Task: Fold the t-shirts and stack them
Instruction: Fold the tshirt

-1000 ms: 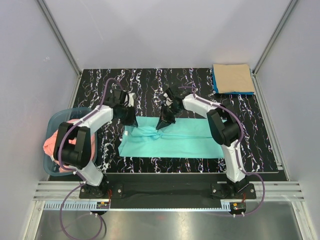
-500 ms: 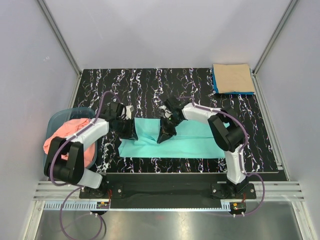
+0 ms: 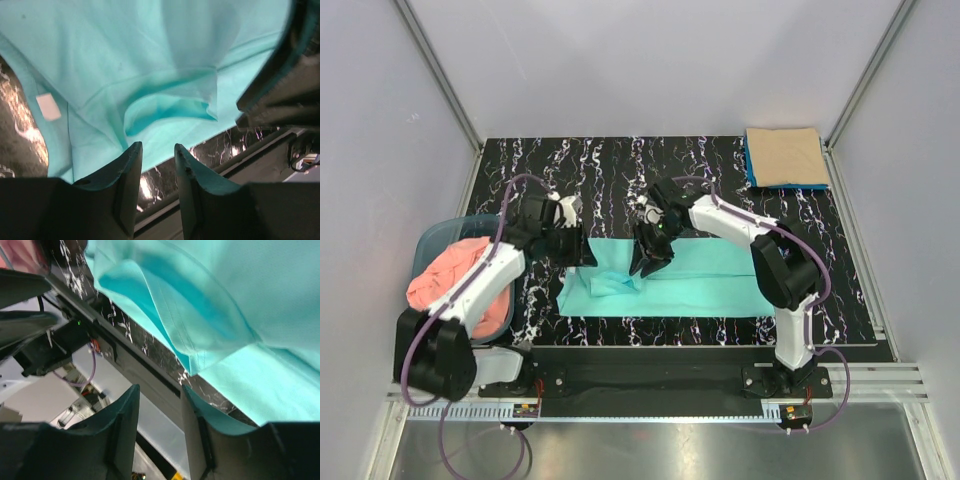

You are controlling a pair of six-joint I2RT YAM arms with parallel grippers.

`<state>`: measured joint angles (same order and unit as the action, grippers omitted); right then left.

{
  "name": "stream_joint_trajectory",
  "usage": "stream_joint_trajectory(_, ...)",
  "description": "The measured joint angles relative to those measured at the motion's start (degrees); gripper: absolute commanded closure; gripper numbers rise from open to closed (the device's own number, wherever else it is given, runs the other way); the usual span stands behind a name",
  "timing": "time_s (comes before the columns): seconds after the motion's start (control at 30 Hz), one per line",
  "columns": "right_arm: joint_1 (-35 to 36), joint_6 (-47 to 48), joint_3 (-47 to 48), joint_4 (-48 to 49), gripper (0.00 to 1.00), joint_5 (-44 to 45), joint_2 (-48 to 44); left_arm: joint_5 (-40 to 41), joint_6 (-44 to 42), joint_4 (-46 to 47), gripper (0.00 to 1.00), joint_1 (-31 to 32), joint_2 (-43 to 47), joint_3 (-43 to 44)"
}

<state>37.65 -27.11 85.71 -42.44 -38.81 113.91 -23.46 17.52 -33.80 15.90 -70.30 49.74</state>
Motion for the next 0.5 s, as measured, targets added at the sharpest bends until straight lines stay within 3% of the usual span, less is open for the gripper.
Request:
stream_joint_trajectory(0.13, 0.0, 0.5, 9.4, -3.8, 0.55, 3.5, 3.8, 0.1, 0.1, 1.2, 0.63, 0.0, -10.1, 5.3)
stream_joint_trajectory(0.27, 0.0, 1.0, 17.8, -6.0, 0.65, 5.4, 9.8, 0.2, 0.7, 1.5, 0.64, 0.0, -17.7, 9.3)
stream_joint_trajectory(0.3, -0.1, 1.0, 19.0, -6.4, 0.69, 5.5, 11.1, 0.3, 1.1, 1.7, 0.65, -0.1, -19.4, 10.2)
stream_joint_trajectory(0.5, -0.7, 1.4, 21.1, -8.5, 0.71, 5.1, 17.0, 2.1, 4.2, 1.9, 0.66, -0.6, -25.9, 12.9)
